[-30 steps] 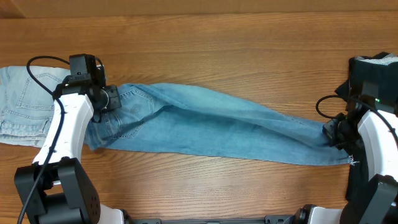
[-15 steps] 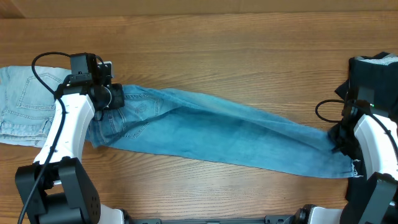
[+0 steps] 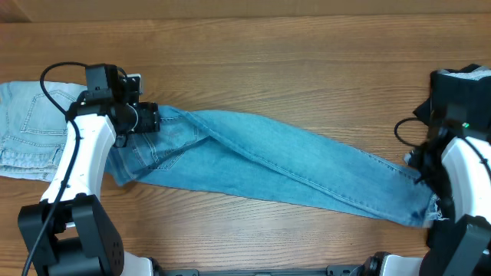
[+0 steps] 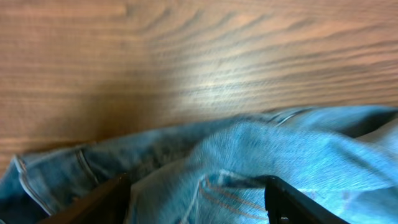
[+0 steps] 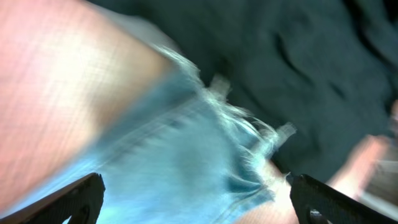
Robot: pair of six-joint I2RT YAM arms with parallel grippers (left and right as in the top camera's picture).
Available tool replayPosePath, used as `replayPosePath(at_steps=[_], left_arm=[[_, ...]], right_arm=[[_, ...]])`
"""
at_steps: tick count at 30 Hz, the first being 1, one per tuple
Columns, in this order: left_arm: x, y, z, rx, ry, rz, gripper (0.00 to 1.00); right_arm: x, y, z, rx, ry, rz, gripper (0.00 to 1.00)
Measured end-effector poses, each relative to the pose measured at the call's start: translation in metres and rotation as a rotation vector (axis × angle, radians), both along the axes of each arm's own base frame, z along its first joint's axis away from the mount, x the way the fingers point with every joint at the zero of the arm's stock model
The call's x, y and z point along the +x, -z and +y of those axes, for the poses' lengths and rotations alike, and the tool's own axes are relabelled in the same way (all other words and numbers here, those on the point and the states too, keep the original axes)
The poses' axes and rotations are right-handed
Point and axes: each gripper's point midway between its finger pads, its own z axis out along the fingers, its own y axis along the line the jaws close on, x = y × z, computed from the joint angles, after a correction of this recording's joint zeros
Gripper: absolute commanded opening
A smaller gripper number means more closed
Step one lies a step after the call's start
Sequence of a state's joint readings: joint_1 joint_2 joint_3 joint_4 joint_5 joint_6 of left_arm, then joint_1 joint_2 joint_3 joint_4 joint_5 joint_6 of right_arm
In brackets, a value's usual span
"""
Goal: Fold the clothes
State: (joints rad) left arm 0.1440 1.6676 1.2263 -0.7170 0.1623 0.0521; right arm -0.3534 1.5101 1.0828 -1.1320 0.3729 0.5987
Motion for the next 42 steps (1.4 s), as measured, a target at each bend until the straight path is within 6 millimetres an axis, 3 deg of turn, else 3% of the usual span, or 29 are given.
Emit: replayPosePath(at_steps=[1,2,3,5,7,10,13,19,22,24,25,26,27,28,34,37,39,42], left_arm=[[0.004,-0.009,-0.001,-0.007,0.009,-0.012,0.80],[0.010,-0.022,-0.003,-0.012,0.019,-0.032,0.80],[0.016,-0.034,-0.007,-0.014,0.031,-0.055,0.79],[0.022,-0.051,-0.017,-0.012,0.062,-0.079,0.66],[0.027,-0.063,-0.037,-0.003,0.130,-0.104,0.41],[0.028,-0.064,-0.048,-0.001,0.161,-0.110,0.39],[0.033,-0.067,-0.048,0.002,0.162,-0.137,0.45],[0.040,-0.071,-0.047,0.009,0.165,-0.169,0.50],[0.043,-0.073,-0.046,0.019,0.161,-0.184,0.51],[0.044,-0.074,-0.045,0.021,0.160,-0.188,0.51],[0.044,-0.074,-0.045,0.021,0.160,-0.188,0.51],[0.044,-0.074,-0.045,0.021,0.160,-0.189,0.51],[0.044,-0.074,-0.045,0.021,0.160,-0.189,0.51],[0.045,-0.074,-0.045,0.021,0.160,-0.192,0.52],[0.046,-0.074,-0.041,0.042,0.149,-0.193,0.52],[0.046,-0.075,-0.041,0.045,0.147,-0.196,0.52],[0.046,-0.075,-0.041,0.045,0.147,-0.196,0.56],[0.044,-0.073,-0.040,0.047,0.148,-0.185,0.57]], right_arm=[[0.020,-0.012,0.006,0.053,-0.097,-0.057,0.80],[0.043,-0.029,0.016,0.115,-0.211,-0.136,0.68],[0.053,-0.036,0.027,0.166,-0.282,-0.178,0.53],[0.056,-0.037,0.053,0.300,-0.378,-0.214,0.04],[0.046,-0.029,0.074,0.416,-0.404,-0.201,0.04],[0.016,0.004,0.094,0.523,-0.340,-0.119,0.04],[-0.019,0.050,0.111,0.599,-0.264,-0.039,0.04],[-0.017,0.074,0.111,0.602,-0.207,-0.052,0.04],[-0.008,0.098,0.109,0.622,-0.179,-0.022,0.04],[-0.004,0.101,0.110,0.631,-0.171,-0.016,0.04],[0.000,0.102,0.111,0.631,-0.180,-0.015,0.04],[0.018,0.102,0.115,0.635,-0.215,-0.063,0.04],[0.039,0.102,0.120,0.631,-0.263,-0.113,0.04],[0.079,0.102,0.132,0.629,-0.351,-0.174,0.04],[0.174,0.096,0.151,0.503,-0.589,-0.270,0.04],[0.193,0.094,0.147,0.452,-0.660,-0.289,0.04],[0.192,0.087,0.141,0.439,-0.680,-0.216,0.04],[0.209,0.025,0.117,0.317,-0.722,-0.134,0.04]])
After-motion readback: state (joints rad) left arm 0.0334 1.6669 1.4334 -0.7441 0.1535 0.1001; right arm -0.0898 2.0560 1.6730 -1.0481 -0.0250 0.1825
